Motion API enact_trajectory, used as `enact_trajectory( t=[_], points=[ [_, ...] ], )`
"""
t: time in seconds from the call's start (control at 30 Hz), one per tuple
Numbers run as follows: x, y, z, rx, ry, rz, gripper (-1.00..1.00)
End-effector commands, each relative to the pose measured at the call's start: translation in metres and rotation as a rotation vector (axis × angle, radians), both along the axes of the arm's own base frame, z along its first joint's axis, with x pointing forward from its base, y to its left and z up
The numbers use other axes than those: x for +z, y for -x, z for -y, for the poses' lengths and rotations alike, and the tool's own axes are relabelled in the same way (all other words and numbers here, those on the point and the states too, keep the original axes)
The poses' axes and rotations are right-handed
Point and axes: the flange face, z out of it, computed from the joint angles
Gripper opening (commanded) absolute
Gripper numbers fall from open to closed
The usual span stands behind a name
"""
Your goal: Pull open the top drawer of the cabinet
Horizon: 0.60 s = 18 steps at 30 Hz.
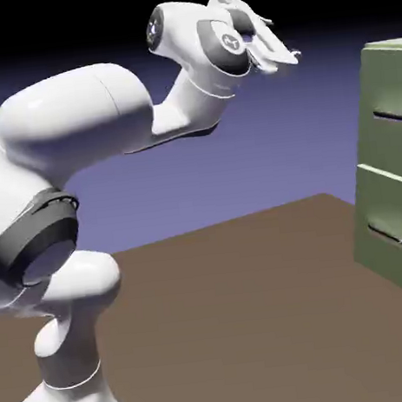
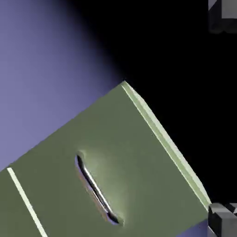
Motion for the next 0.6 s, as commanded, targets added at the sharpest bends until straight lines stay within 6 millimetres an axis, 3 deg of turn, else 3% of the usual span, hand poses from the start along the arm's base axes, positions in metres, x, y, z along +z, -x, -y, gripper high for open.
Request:
enact_trajectory(
  t=[0.0, 0.27, 0.57],
  points=[
    [-0.001, -0.006, 0.003, 0.002, 0.058, 0.019, 0.00],
    [-0.030, -0.068, 0.022, -0.002, 0.531, 0.142, 0.00],
    [-0.095, -0.150, 0.018, -0.014, 1.108, 0.215, 0.00]
  ],
)
